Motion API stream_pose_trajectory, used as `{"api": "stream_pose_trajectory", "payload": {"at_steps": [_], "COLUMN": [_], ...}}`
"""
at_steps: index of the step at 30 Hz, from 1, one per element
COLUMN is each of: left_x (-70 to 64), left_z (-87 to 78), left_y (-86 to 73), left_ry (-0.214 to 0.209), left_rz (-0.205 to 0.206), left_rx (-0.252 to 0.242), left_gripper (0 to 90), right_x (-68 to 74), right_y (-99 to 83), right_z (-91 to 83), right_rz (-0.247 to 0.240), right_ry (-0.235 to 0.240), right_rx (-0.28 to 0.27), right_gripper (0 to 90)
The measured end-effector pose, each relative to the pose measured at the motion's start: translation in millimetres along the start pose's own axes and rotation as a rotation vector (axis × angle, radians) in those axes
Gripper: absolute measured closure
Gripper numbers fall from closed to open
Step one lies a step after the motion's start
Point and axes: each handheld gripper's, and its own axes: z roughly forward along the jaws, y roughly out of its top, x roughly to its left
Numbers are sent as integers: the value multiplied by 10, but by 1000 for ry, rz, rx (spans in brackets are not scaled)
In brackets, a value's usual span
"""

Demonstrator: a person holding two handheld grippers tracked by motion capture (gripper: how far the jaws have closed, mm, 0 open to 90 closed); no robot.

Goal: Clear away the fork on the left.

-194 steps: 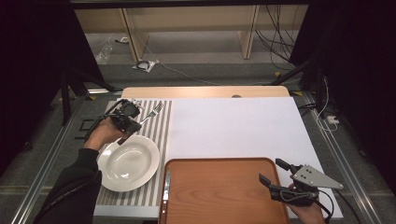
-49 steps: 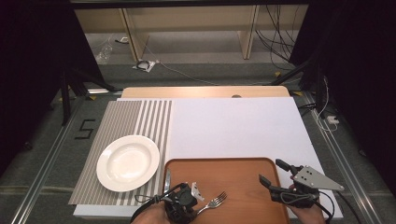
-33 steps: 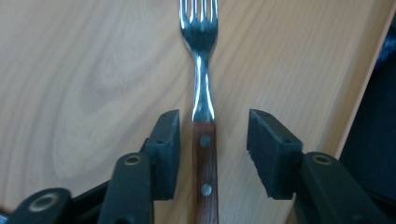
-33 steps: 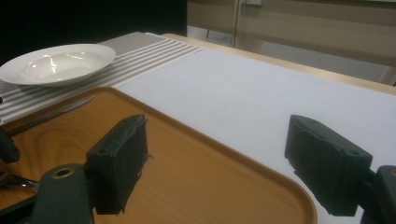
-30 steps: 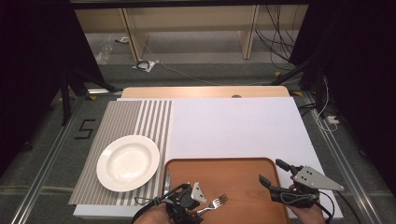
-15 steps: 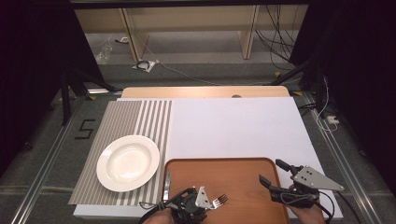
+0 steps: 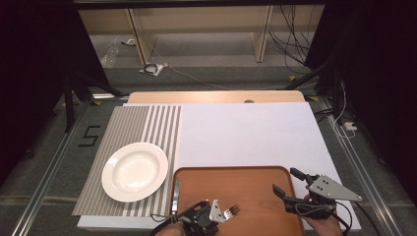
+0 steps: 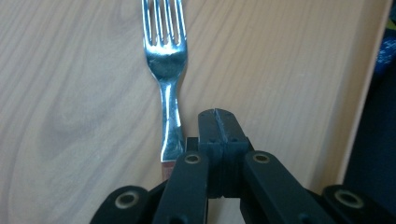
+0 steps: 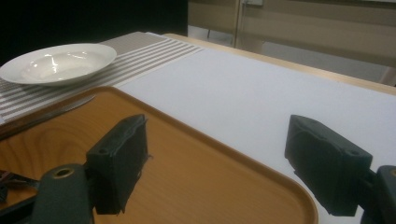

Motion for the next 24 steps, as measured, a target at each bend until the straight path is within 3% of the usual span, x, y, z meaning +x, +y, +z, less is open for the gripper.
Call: {"api": "stream_pose_trajectory", "payload": {"at_steps": [24], "left_x": [203], "left_z": [-52], "left_y": [-82], "left_ry": [42], "left_rz": [-65], "left_rx": [-17], "left_gripper": [895], "right_x": [-6], "right_y": [0], "right_z": [-1], "right_rz": [-1], "right_ry": [-2], "right_rx": [4], "right_gripper": [221]}}
